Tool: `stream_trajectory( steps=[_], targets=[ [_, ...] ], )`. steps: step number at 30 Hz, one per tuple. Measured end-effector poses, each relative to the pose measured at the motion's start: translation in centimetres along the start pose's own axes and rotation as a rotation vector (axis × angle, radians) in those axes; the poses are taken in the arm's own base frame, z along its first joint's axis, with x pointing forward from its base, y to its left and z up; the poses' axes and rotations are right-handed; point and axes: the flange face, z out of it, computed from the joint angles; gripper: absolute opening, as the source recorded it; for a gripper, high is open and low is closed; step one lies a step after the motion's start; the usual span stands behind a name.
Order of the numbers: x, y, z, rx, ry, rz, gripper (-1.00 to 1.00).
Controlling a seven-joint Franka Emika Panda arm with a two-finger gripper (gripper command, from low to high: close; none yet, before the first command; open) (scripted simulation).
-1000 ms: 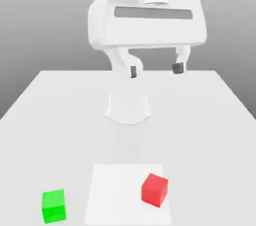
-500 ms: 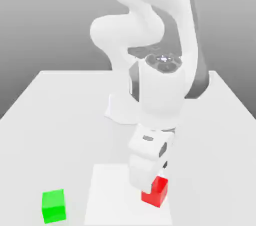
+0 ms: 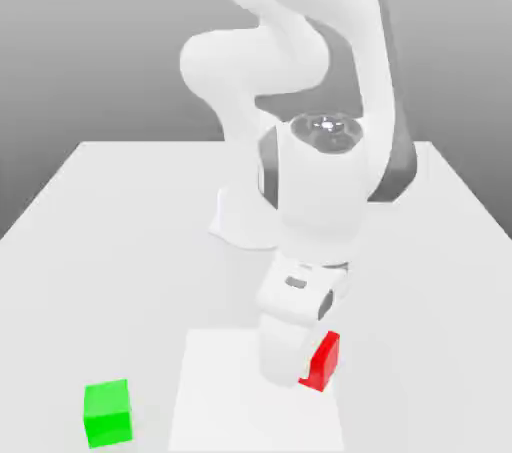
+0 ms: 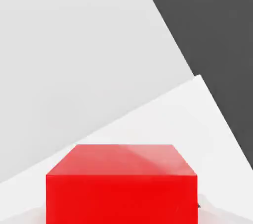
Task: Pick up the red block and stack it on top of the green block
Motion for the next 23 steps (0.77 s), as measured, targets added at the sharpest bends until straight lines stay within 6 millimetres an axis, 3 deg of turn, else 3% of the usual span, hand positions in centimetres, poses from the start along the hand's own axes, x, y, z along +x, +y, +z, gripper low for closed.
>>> stream_trajectory(
  steps=[8, 15, 19, 20, 23],
  targets=[
    [0.7, 11.5, -1.9, 0.001, 0.000, 0.597, -1.00],
    [-1.3, 21.8, -3.3, 0.002, 0.001, 1.118, -1.00],
    [-1.6, 23.0, 0.9, 0.002, 0.002, 1.177, -1.00],
    [-1.7, 23.0, 2.0, 0.002, 0.001, 1.179, 1.00],
    [-1.7, 23.0, 2.0, 0.002, 0.001, 1.179, 1.00]
  ],
)
